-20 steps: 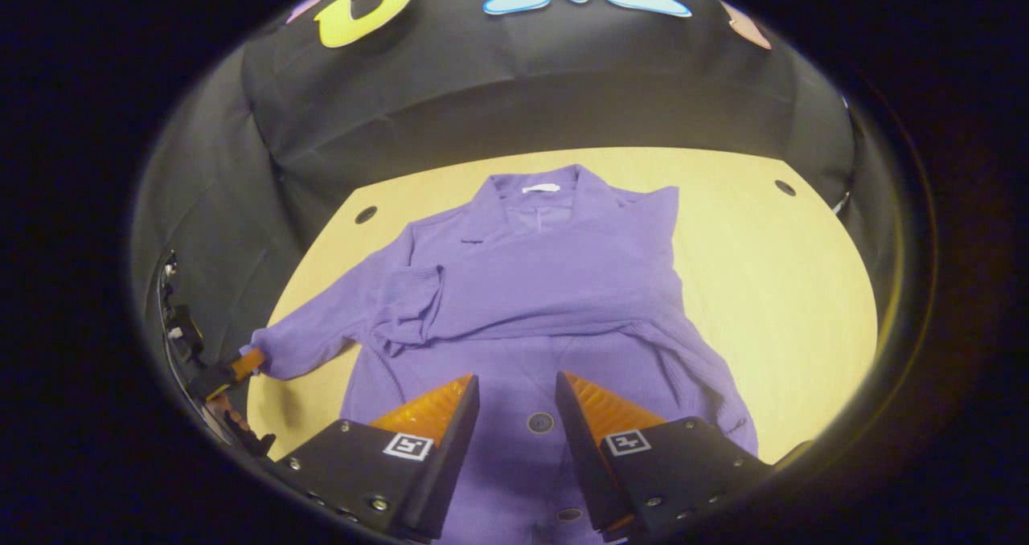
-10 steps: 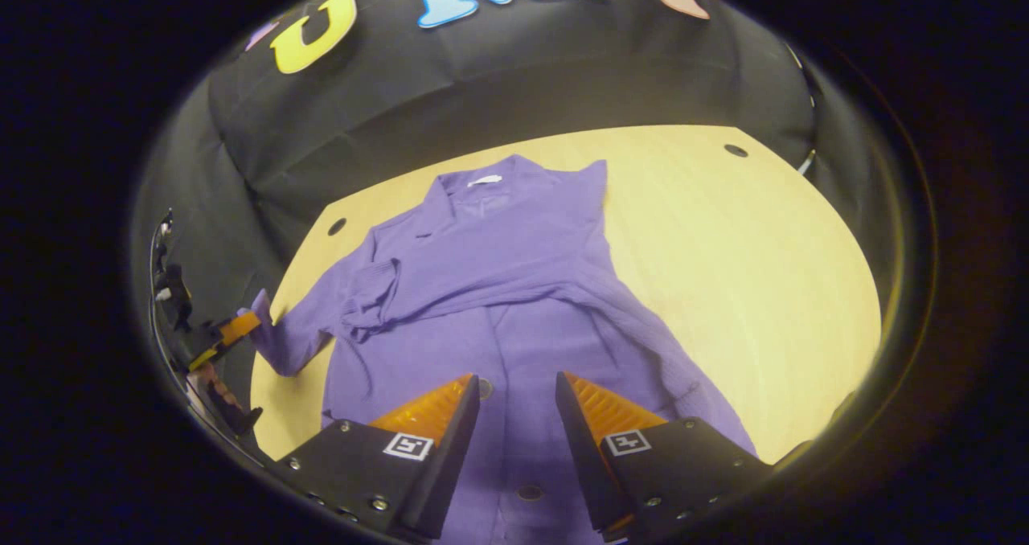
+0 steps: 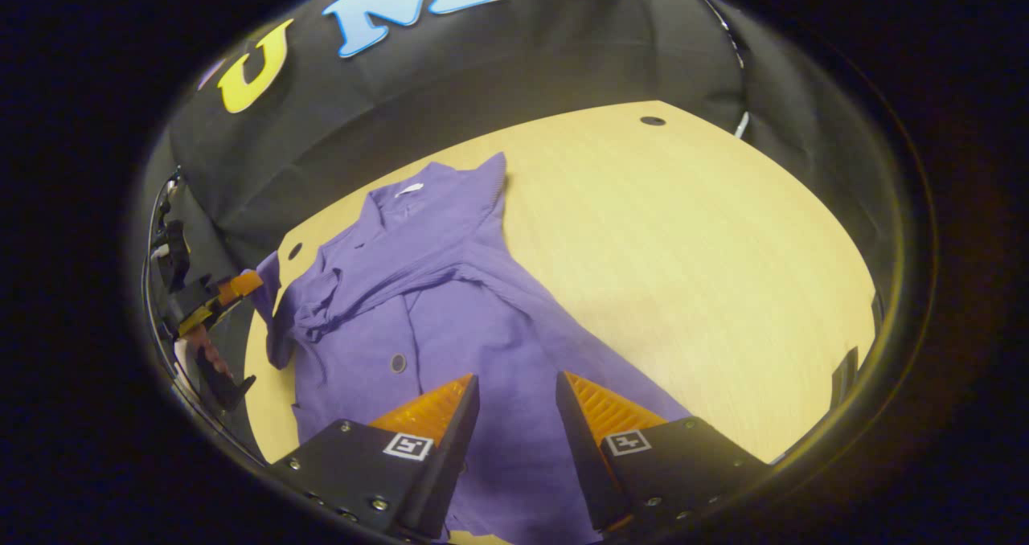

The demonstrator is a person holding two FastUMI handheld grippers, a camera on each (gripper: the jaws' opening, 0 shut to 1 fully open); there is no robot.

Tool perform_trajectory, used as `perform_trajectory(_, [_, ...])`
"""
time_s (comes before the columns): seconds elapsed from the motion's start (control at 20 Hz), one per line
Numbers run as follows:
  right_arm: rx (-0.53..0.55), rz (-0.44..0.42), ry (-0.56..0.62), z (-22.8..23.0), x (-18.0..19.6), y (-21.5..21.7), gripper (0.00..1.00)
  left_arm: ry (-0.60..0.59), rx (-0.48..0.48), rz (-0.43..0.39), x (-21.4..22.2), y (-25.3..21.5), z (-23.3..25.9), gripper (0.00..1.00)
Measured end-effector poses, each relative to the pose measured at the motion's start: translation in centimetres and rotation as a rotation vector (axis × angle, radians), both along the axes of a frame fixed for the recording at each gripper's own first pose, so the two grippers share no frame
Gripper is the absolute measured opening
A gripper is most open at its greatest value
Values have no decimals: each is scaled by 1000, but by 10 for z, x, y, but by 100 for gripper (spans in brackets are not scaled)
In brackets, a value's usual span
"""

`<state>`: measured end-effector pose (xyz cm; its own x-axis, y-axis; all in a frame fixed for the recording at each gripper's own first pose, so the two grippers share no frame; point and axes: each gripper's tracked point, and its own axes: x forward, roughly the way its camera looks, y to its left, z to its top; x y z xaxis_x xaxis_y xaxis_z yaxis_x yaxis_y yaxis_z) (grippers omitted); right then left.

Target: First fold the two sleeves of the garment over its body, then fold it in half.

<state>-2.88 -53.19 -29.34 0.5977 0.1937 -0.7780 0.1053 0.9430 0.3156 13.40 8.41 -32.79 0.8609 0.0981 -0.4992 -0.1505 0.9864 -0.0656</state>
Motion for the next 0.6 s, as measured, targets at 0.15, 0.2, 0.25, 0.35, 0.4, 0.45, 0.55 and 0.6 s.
perform_trajectory(0.15, [8, -38, 7, -3, -8, -17, 63, -15, 0, -74, 18, -47, 10, 7])
perform_trajectory(0.2, [10, -48, 10, -4, -11, -22, 63, -19, -7, -98, 23, -65, 13, 7])
perform_trajectory(0.25, [13, -58, 11, -5, -12, -25, 63, -21, -10, -123, 26, -82, 14, 7])
perform_trajectory(0.35, [21, -77, 15, -6, -15, -35, 63, -28, -11, -184, 35, -122, 17, 7])
perform_trajectory(0.4, [25, -86, 15, -8, -17, -40, 60, -32, -9, -216, 38, -142, 19, 7])
perform_trajectory(0.45, [26, -96, 16, -8, -19, -46, 60, -35, -7, -249, 41, -163, 19, 7])
perform_trajectory(0.55, [29, -116, 16, -7, -22, -58, 60, -42, -5, -311, 45, -200, 24, 7])
perform_trajectory(0.6, [29, -124, 16, -7, -25, -61, 60, -44, -5, -338, 45, -218, 25, 7])
